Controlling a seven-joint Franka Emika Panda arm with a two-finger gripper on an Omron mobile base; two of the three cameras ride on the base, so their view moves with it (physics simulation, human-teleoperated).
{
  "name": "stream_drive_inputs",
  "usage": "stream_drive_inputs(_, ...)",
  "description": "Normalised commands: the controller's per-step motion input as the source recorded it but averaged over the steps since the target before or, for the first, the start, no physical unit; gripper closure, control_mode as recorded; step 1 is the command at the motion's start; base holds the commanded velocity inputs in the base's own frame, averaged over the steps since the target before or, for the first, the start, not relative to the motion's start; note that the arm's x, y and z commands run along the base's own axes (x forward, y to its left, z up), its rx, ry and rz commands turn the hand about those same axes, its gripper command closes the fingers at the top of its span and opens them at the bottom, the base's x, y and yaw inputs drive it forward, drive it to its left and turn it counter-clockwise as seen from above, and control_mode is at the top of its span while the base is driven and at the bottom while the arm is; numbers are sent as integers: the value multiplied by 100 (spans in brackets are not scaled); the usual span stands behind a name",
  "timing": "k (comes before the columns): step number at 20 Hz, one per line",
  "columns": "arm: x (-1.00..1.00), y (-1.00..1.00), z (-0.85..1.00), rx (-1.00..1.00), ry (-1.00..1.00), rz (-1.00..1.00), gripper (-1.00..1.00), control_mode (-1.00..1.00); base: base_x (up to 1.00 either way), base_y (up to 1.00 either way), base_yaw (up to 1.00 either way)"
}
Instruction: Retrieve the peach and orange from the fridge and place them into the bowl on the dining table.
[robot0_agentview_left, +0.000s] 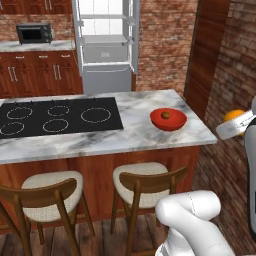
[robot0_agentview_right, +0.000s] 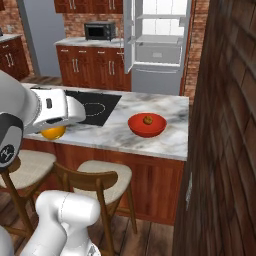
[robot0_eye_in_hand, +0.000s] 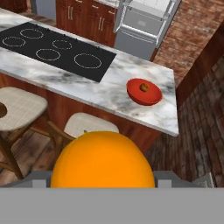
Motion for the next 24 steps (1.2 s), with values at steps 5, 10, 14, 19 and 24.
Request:
stream_drive_inputs(5,29,0,0,0,0,0,100,-100,12,0,0)
stream_drive_inputs(10,79,0,0,0,0,0,100,-100,0,0,0)
stream_drive_inputs(14,71,-6,0,0,0,0,100,-100,0,0,0)
stream_drive_inputs(19,68,-8,-4,0,0,0,100,-100,0,0,0)
stream_drive_inputs(24,50,-20,-28,0,0,0,100,-100,0,0,0)
